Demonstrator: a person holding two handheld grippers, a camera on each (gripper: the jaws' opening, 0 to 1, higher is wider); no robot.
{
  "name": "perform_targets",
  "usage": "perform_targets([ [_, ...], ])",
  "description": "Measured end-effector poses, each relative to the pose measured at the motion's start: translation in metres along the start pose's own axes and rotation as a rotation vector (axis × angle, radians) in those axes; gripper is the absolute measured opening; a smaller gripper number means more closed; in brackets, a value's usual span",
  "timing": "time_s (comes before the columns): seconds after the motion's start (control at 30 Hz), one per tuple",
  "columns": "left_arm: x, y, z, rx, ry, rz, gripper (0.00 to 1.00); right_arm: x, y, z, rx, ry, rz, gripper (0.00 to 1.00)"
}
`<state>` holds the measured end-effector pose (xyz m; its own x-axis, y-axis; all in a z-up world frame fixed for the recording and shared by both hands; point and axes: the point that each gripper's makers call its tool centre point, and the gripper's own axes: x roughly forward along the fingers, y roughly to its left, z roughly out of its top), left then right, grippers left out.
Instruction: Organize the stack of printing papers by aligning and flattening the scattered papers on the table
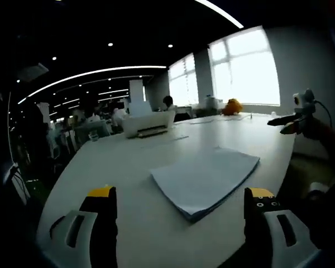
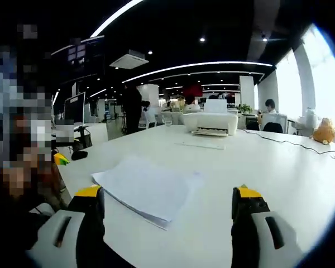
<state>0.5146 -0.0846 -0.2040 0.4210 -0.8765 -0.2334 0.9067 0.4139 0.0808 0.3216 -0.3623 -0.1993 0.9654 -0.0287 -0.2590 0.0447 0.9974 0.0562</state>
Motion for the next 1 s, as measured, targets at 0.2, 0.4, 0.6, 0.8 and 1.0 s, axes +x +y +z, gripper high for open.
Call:
perform_targets([
  [0.2, -0.01, -0.004, -0.001, -0.01, -0.002, 0.0, 0.97, -0.023, -0.003, -0.004, 0.012, 0.002, -0.023, 0.9],
  [0.4, -0.02, -0.009, -0.007, -0.017, 0.015, -0.012, 0.97, -0.045, -0.007, -0.01, 0.024, 0.007, -0.045, 0.9],
  [0.6, -0.028, -0.01, -0.007, -0.027, 0.009, -0.009, 0.97, -0.06, -0.014, -0.02, 0.013, 0.036, -0.082, 0.9],
  [0.8, -0.033, -0.01, -0.011, -0.038, 0.024, -0.01, 0.97, -0.065, -0.017, -0.023, 0.009, 0.043, -0.096, 0.9],
  [1.0, -0.034, -0.011, -0.01, -0.037, 0.025, -0.008, 0.97, -0.063, -0.015, -0.023, 0.003, 0.046, -0.093, 0.9],
])
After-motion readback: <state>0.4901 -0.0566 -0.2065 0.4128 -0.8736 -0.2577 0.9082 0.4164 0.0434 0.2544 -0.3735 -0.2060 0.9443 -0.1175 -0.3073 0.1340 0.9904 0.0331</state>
